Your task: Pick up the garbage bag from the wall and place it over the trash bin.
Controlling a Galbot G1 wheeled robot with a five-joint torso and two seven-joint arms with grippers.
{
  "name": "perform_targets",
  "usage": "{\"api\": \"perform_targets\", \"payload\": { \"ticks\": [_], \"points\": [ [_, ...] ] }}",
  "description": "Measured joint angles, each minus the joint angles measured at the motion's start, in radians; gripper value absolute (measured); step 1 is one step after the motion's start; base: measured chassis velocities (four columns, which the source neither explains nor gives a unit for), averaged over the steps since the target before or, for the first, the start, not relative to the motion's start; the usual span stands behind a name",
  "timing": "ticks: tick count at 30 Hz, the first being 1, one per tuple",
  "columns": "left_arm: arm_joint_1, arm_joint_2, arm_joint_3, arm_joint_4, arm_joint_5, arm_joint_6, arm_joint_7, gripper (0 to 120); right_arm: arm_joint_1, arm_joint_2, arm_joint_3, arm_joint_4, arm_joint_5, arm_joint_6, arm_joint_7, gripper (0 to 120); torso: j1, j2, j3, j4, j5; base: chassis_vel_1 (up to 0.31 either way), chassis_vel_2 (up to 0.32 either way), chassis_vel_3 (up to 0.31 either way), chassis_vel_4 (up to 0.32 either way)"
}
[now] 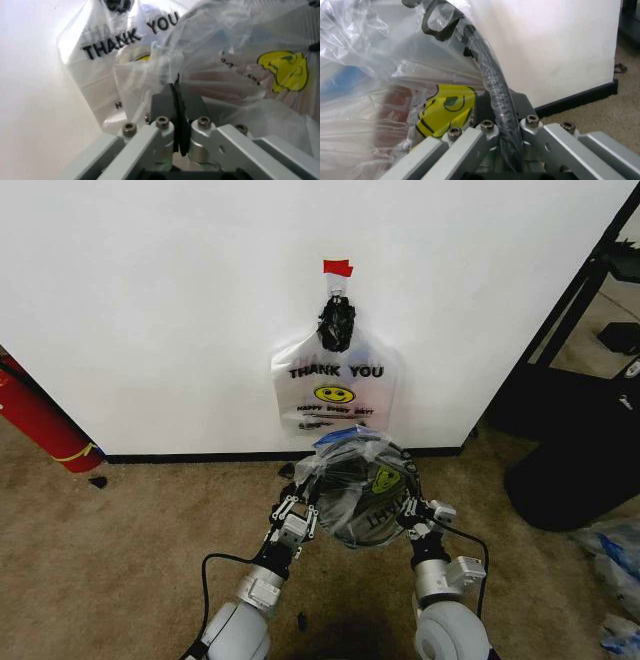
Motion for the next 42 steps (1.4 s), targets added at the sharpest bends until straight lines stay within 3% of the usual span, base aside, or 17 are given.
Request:
{"api": "perform_targets", "payload": {
  "ticks": [10,16,21,24,31,33,37,42],
  "points": [
    [0.005,0.004,-0.004,-0.013,-0.050,0.016,-0.005,0,0.003,-0.005,0.006,-0.011,0.012,0.000,-0.007,0,0.000,0.000,0.000,0.0000,0.0000,0.000,0.000,0.000,0.000],
    [-0.004,0.004,-0.035,-0.007,-0.180,0.089,-0.076,0,0.003,-0.020,0.036,-0.047,0.050,0.039,-0.105,0,0.000,0.000,0.000,0.0000,0.0000,0.000,0.000,0.000,0.000],
    [-0.009,0.014,-0.044,0.038,-0.243,0.131,-0.086,0,0.008,-0.036,0.055,-0.066,0.172,0.056,-0.180,0,0.000,0.000,0.000,0.0000,-0.0001,0.000,0.000,0.000,0.000],
    [-0.017,0.012,-0.048,0.083,-0.244,0.111,-0.071,0,0.008,-0.046,0.059,-0.069,0.275,0.049,-0.233,0,0.000,0.000,0.000,0.0000,-0.0002,0.000,0.000,0.000,0.000],
    [-0.017,0.003,-0.056,0.105,-0.243,0.040,-0.067,0,0.005,-0.055,0.053,-0.068,0.358,0.002,-0.266,0,0.000,0.000,0.000,0.0000,-0.0001,0.000,0.000,0.000,0.000],
    [-0.017,0.004,-0.056,0.106,-0.246,0.027,-0.061,3,0.002,-0.057,0.050,-0.066,0.366,-0.019,-0.274,0,0.000,0.000,0.000,0.0000,-0.0001,0.000,0.000,0.000,0.000],
    [-0.032,0.008,-0.063,0.123,-0.249,0.012,-0.053,20,-0.001,-0.056,0.035,-0.059,0.378,-0.053,-0.279,0,0.000,0.000,0.000,0.0000,-0.0001,0.000,0.000,0.000,0.000],
    [-0.043,0.010,-0.074,0.148,-0.268,0.039,-0.150,36,0.013,-0.038,0.028,-0.056,0.400,-0.054,-0.221,0,0.000,0.000,0.000,-0.0001,-0.0002,0.000,0.000,0.000,0.000]
  ]
}}
